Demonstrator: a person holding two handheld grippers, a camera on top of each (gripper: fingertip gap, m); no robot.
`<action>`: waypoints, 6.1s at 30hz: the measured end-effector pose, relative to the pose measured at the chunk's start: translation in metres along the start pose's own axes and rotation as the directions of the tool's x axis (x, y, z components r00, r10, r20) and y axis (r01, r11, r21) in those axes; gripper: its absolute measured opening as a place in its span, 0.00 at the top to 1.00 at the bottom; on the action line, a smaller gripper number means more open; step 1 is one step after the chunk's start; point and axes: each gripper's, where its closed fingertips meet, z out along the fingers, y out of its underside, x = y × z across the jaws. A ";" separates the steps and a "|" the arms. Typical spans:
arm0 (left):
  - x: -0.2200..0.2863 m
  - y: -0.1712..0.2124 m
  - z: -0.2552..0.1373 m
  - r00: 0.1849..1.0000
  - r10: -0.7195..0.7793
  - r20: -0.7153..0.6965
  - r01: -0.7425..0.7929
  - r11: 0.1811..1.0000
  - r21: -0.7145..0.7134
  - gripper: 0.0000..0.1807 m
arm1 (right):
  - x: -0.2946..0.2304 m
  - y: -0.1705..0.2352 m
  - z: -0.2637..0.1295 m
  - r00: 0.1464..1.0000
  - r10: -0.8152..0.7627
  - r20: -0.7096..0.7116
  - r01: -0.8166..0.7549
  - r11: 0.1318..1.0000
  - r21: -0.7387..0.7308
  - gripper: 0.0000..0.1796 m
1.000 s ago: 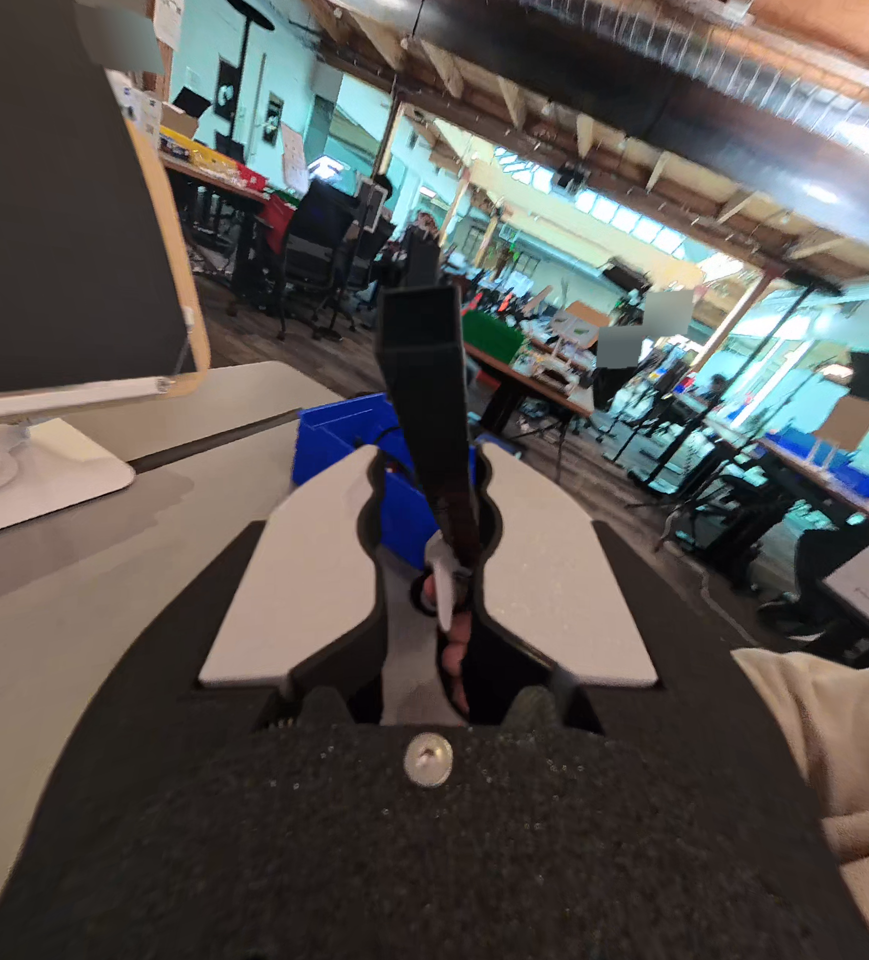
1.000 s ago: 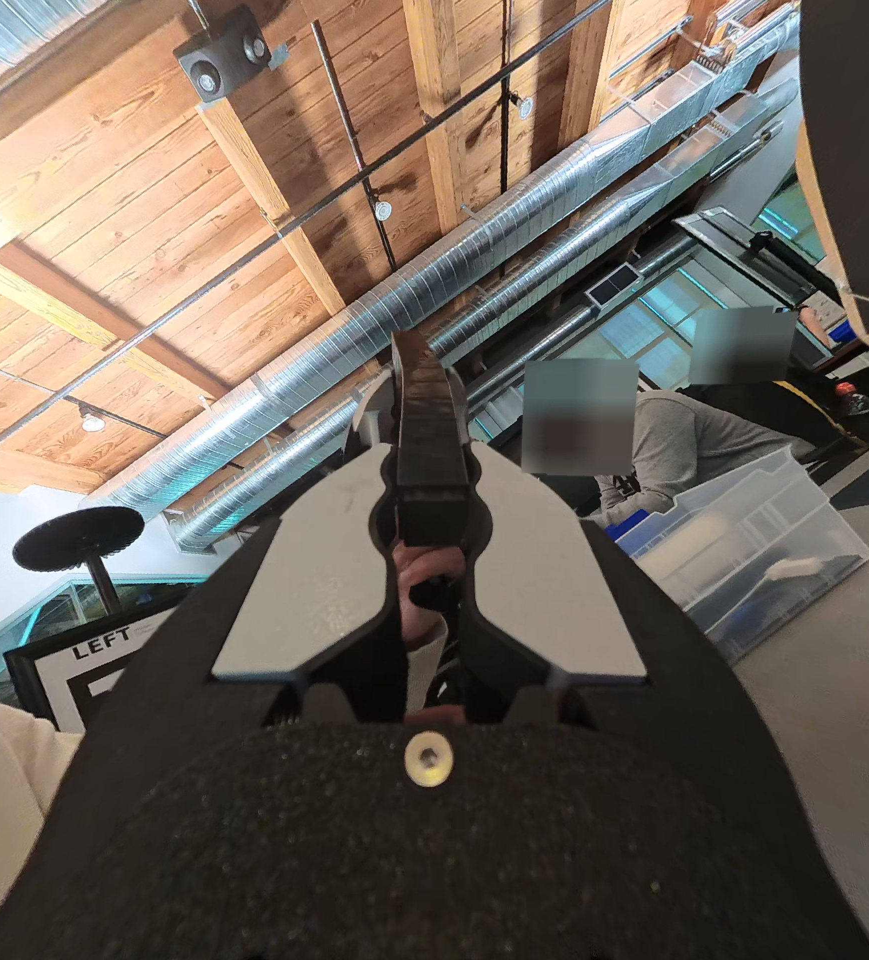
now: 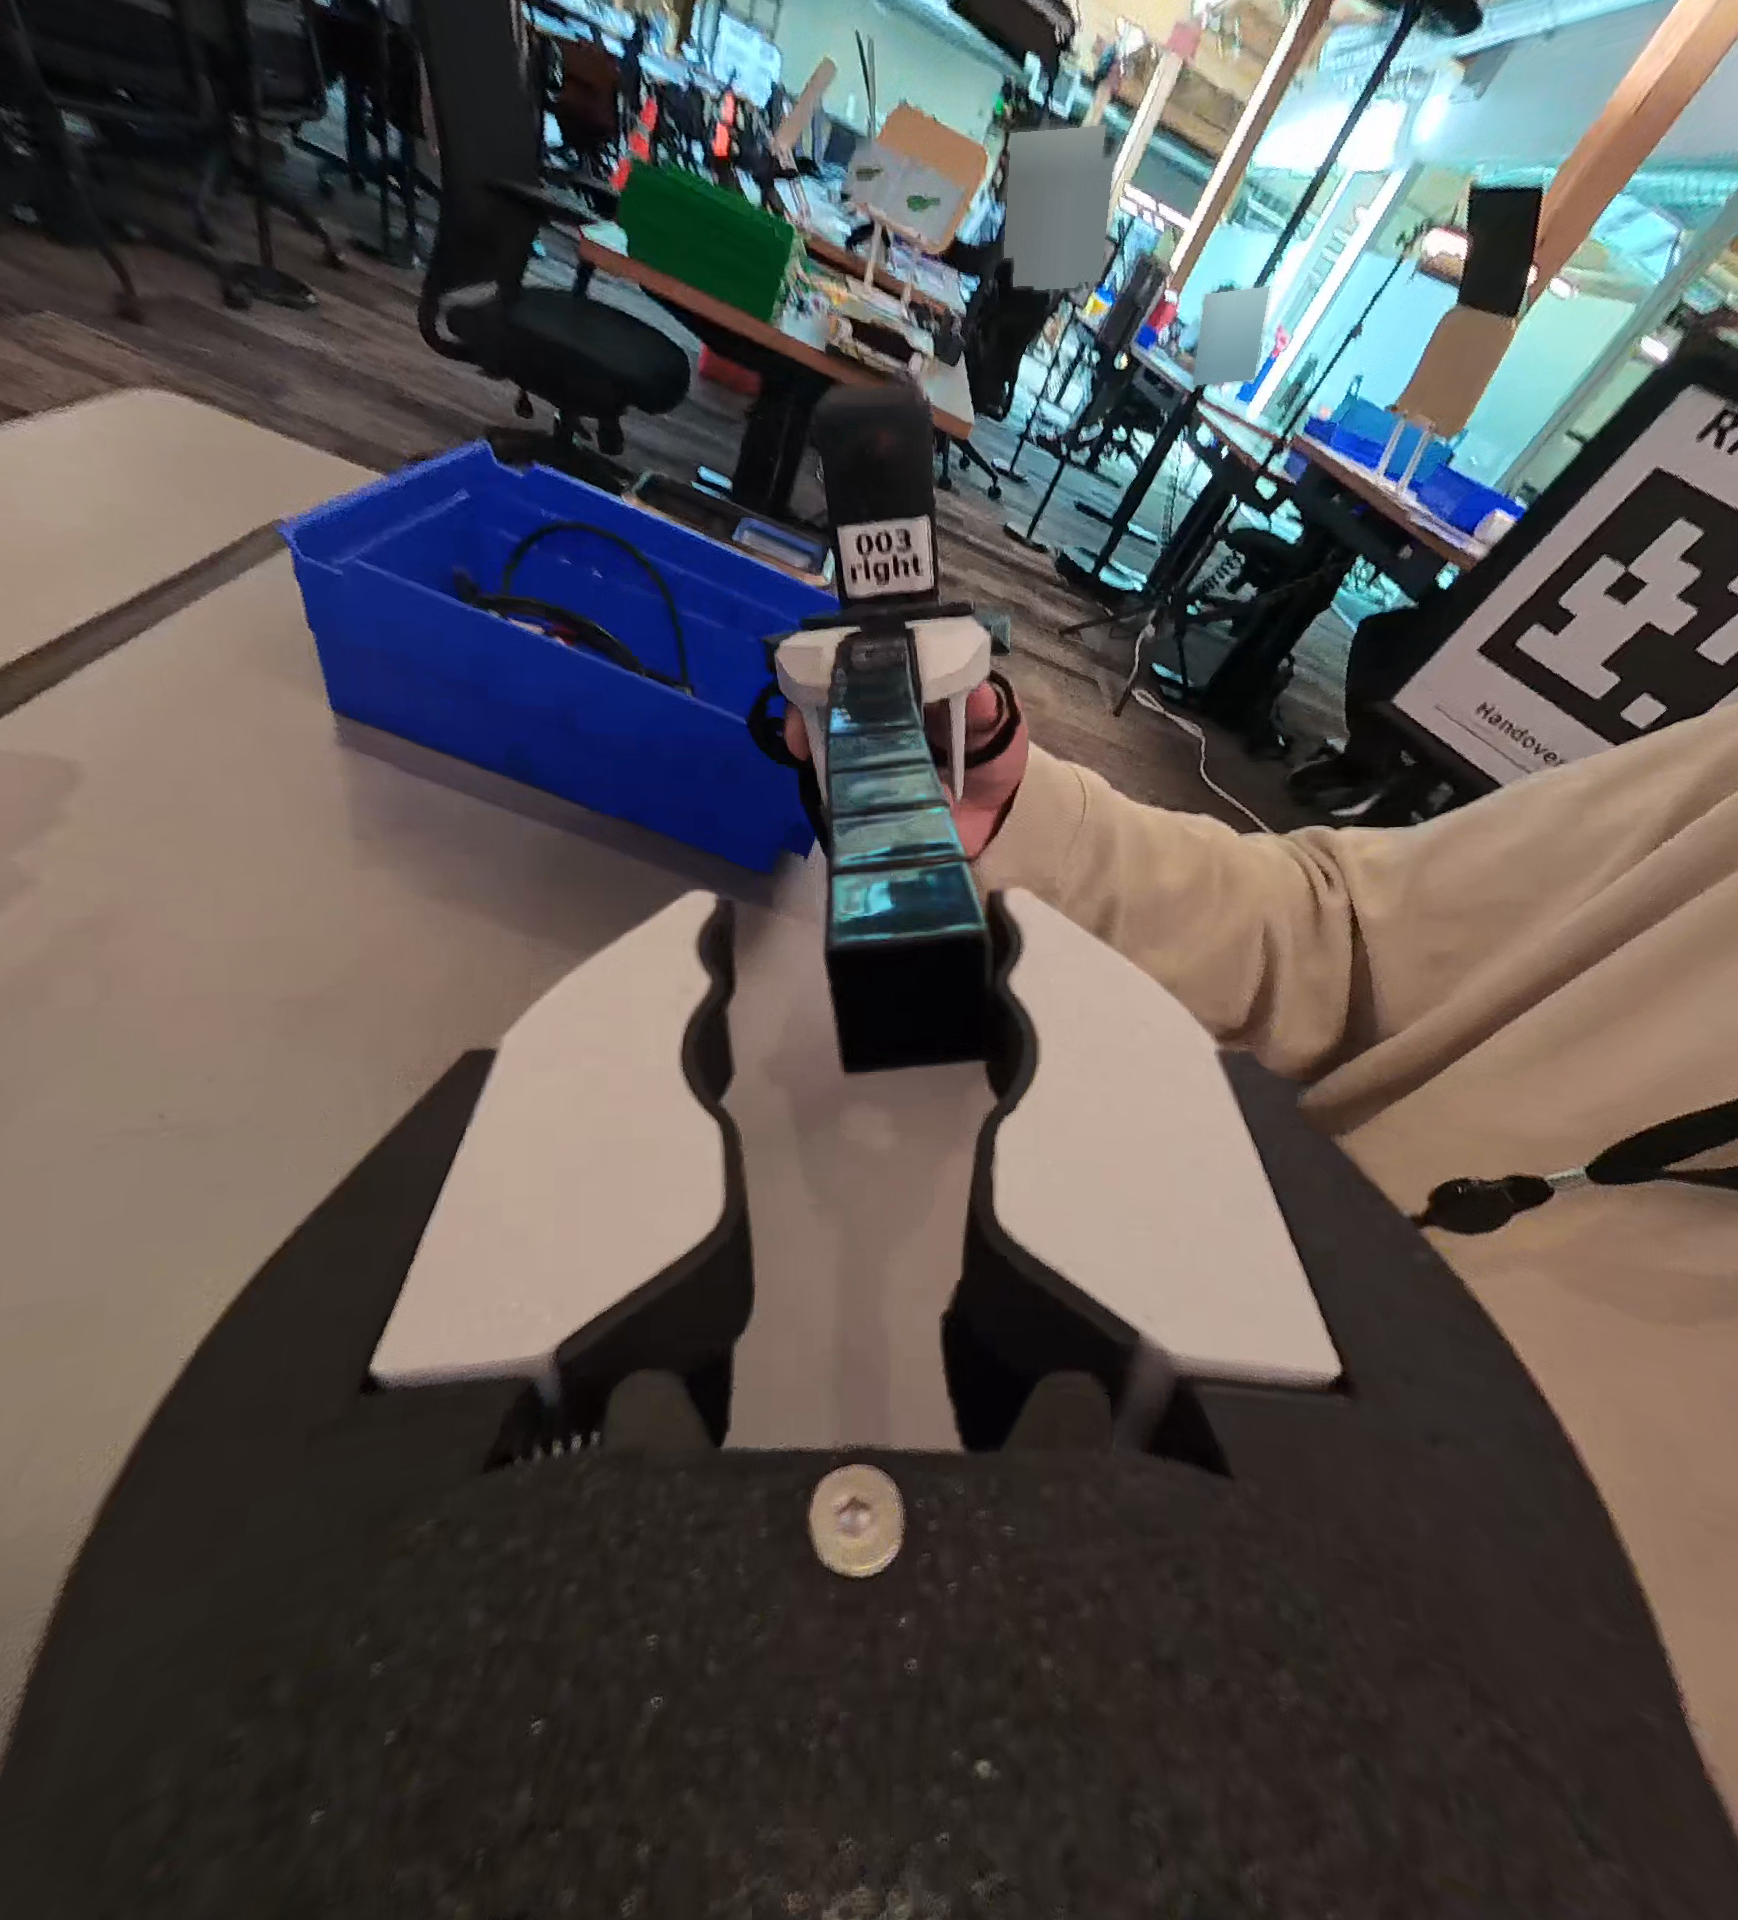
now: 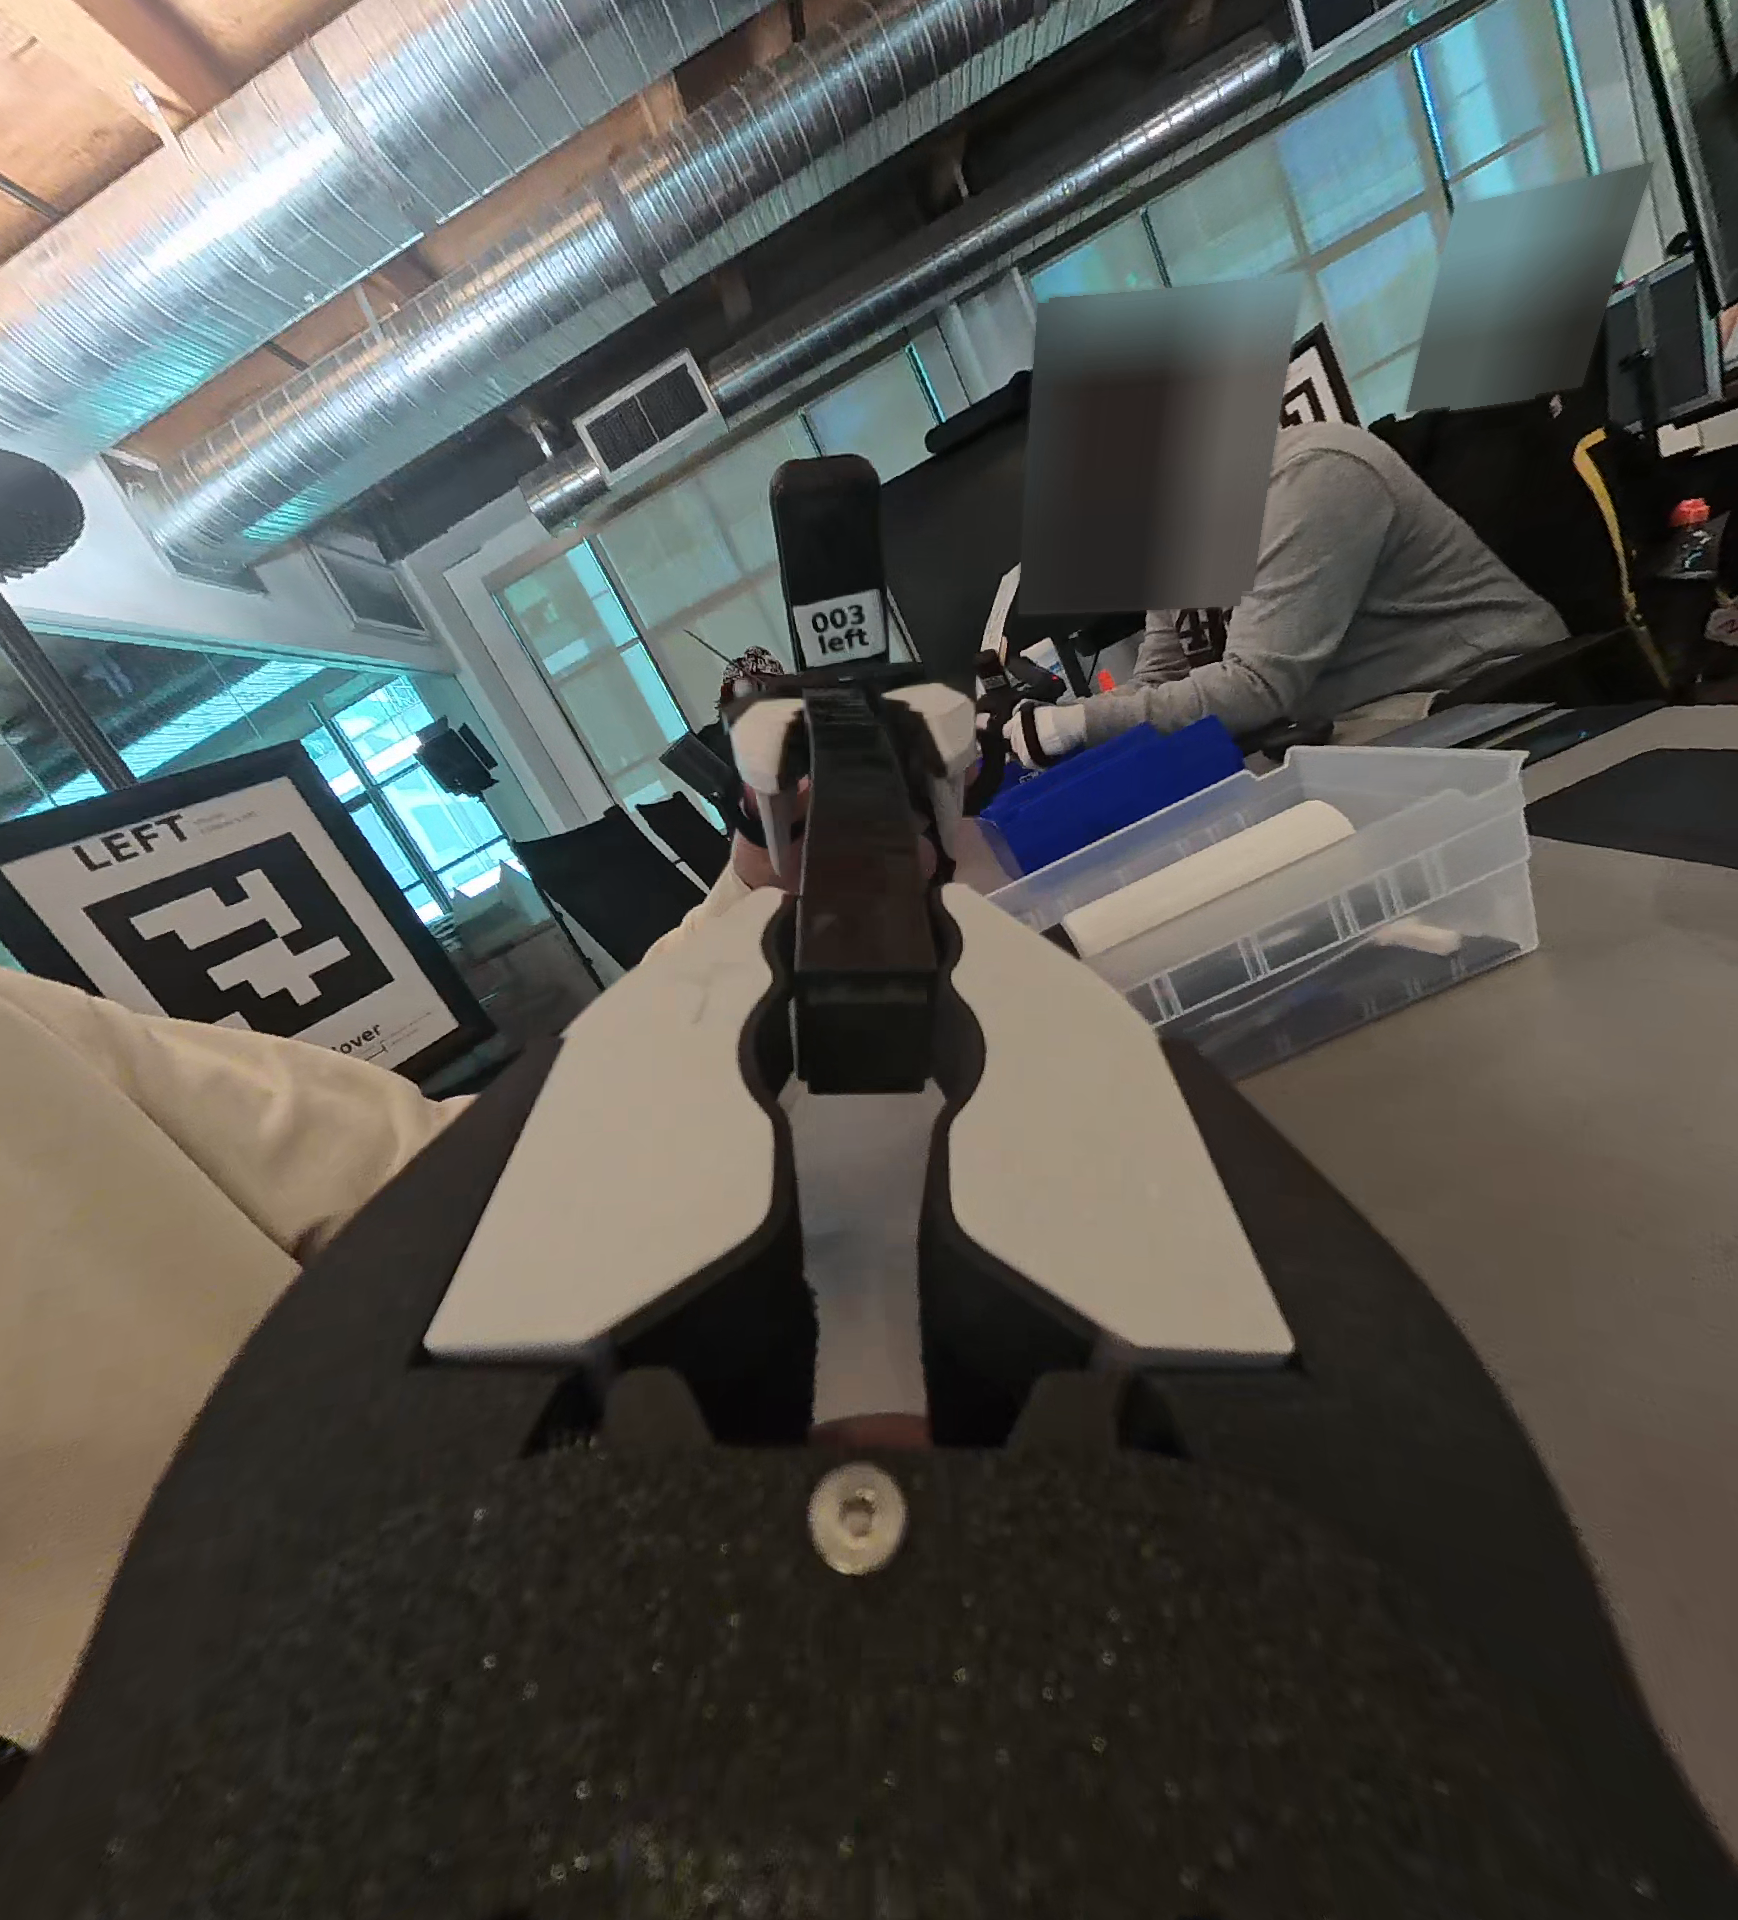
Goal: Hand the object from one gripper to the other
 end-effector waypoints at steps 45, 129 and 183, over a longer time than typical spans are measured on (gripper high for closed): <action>-0.006 -0.001 0.086 0.870 -0.244 -0.429 0.484 0.591 0.645 0.88 | 0.014 -0.016 0.025 0.939 0.082 -0.334 0.080 0.892 0.445 0.88; 0.013 0.070 0.105 0.987 -0.076 -0.141 0.056 0.988 -0.141 0.65 | -0.032 -0.051 0.010 0.973 -0.134 -0.187 0.137 0.991 0.004 0.88; -0.051 0.110 0.013 0.866 0.412 0.282 -0.130 0.731 -0.670 0.88 | 0.056 0.077 0.024 0.721 -0.641 0.262 0.190 -0.180 -0.965 0.87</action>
